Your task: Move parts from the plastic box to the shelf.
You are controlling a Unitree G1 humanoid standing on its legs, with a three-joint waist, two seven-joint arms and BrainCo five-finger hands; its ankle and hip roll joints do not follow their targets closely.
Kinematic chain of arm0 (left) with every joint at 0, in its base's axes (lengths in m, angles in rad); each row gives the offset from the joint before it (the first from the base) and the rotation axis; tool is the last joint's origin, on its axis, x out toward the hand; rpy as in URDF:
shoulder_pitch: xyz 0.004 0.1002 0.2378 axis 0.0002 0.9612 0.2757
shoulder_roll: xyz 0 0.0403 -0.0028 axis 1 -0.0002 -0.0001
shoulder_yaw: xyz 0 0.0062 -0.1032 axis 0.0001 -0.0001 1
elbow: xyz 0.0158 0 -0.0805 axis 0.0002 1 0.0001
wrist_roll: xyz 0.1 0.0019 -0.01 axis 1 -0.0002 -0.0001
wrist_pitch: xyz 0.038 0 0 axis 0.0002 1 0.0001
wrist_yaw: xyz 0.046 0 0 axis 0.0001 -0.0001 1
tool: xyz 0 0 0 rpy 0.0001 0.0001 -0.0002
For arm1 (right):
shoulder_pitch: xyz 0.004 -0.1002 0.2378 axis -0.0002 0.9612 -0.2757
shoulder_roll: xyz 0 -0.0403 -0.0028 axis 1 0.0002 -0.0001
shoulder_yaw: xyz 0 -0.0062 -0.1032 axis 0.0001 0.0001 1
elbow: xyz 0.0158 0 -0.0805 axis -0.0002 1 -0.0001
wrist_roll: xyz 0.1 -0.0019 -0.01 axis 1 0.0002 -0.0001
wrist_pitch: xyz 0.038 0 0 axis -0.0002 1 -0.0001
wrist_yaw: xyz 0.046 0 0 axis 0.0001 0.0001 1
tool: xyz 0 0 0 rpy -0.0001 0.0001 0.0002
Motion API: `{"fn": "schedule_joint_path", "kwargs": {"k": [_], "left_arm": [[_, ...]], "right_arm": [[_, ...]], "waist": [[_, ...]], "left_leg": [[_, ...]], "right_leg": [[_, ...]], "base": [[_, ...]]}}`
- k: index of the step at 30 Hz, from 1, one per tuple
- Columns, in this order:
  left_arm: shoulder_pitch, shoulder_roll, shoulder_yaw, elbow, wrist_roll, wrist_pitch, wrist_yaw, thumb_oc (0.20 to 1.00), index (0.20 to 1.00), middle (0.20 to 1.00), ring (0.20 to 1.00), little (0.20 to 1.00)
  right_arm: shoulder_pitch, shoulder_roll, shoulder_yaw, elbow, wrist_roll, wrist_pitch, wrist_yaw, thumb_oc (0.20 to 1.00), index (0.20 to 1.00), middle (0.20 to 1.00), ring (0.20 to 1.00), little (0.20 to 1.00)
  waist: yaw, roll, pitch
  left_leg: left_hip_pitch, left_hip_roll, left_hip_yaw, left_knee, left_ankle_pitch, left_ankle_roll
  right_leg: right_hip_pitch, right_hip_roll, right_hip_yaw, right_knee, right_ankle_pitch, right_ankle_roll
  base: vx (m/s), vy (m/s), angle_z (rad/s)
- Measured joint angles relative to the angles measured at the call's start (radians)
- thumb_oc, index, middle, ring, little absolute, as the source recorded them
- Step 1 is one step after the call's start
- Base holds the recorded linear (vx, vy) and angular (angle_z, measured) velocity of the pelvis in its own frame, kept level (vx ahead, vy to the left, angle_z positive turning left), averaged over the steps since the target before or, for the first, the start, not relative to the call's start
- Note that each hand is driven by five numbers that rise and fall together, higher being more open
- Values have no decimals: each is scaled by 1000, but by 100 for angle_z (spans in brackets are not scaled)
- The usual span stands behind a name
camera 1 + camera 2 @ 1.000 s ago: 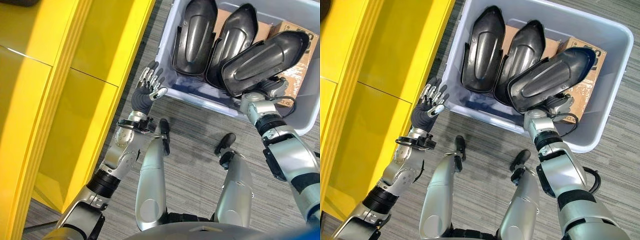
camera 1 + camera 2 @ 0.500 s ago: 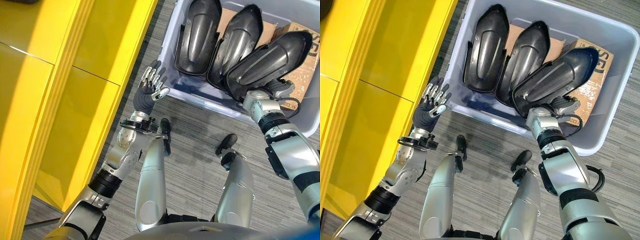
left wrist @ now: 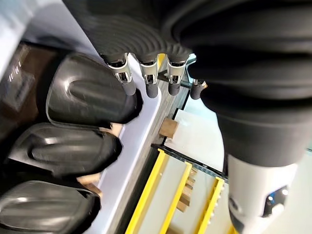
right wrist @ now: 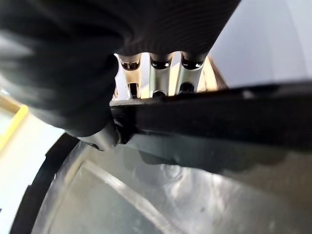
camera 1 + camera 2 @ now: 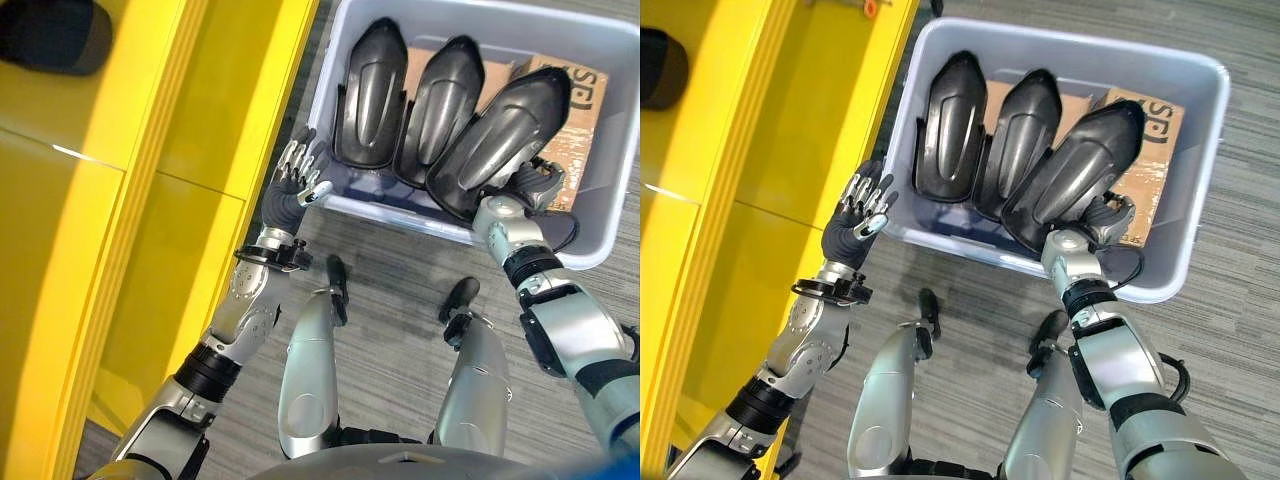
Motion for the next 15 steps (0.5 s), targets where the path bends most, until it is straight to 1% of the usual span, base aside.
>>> {"fn": "schedule_joint_path", "kwargs": {"k": [2,7,15], "left_arm": [[1,-1,0,0,-1,0,0,1000,1000,1000,1000,1000],[18,-2,0,0,-1,-1,0,1000,1000,1000,1000,1000],[75,-4,1,1,-1,0,-4,1000,1000,1000,1000,1000]], "right_arm": [[23,1,-14,-39,-24,-11,2,200,200,200,200,200],[63,-1,-65,-97,-81,-27,2,200,200,200,200,200],[66,9,-72,-108,-87,-25,43,200,200,200,200,200]], "waist": [[-15,3,2],[-30,4,3],[-23,2,5]], "left_leg": [[46,0,4,-21,5,-8],[142,-3,12,-69,15,-19],[280,-4,26,-143,40,-32]], "right_leg": [[33,5,11,-5,-1,0],[103,10,15,-12,-10,1],[198,12,22,-7,-37,2]], "base": [[11,-43,-10],[13,-63,-5],[24,-29,0]]}}
